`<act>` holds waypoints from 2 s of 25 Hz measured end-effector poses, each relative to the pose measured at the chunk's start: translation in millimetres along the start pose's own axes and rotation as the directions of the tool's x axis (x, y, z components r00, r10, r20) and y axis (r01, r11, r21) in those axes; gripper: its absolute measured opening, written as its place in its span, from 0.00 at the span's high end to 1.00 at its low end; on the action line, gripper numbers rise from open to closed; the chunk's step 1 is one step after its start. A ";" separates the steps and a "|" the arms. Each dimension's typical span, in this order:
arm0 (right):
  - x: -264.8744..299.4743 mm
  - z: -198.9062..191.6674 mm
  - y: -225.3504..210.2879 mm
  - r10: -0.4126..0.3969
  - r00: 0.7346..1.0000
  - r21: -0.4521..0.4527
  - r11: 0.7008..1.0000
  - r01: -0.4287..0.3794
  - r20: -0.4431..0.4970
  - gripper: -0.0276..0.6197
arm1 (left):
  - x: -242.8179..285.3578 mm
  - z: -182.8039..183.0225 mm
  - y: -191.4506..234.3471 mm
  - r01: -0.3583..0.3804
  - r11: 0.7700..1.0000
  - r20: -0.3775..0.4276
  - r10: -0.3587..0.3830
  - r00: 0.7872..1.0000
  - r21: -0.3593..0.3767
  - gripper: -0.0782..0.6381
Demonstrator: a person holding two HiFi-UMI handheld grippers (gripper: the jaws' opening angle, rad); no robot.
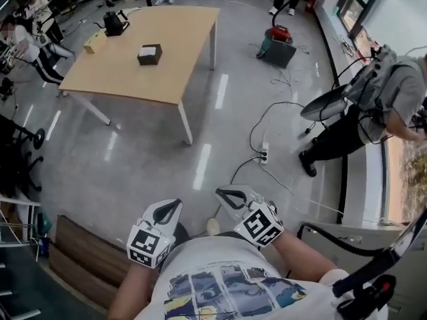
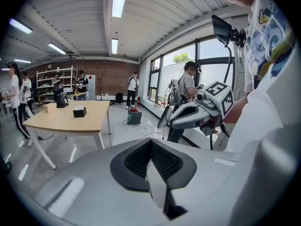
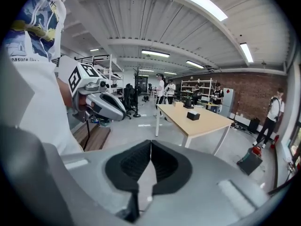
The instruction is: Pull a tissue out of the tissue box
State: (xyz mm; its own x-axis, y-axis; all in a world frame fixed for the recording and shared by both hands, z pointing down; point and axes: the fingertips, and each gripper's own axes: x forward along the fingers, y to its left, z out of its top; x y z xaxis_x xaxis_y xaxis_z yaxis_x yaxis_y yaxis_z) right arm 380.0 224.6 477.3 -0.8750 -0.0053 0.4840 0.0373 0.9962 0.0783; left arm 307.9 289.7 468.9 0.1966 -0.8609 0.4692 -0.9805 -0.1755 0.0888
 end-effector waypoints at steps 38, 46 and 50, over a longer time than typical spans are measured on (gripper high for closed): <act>259.0 153.9 -82.7 -0.005 0.999 -0.039 0.999 0.003 -0.047 0.95 | 19.7 16.4 306.5 0.044 0.999 0.000 -0.044 0.999 -0.016 0.89; 300.5 159.9 -183.3 0.018 1.000 -0.033 0.999 -0.019 -0.025 0.95 | 97.2 71.6 363.0 0.011 1.000 -0.002 -0.011 1.000 -0.009 0.89; 315.9 171.5 -232.2 0.042 0.999 -0.014 0.999 -0.042 0.015 0.95 | 129.7 106.5 398.5 -0.042 0.999 -0.030 0.043 0.999 0.029 0.89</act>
State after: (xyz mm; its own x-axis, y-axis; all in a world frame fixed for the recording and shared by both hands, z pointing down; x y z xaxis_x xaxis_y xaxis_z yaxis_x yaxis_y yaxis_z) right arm 12.2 6.4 462.6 -0.8797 0.0381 0.4739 0.0808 0.9943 0.0700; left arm -56.7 57.2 471.5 0.1544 -0.8527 0.4991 -0.9872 -0.1533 0.0435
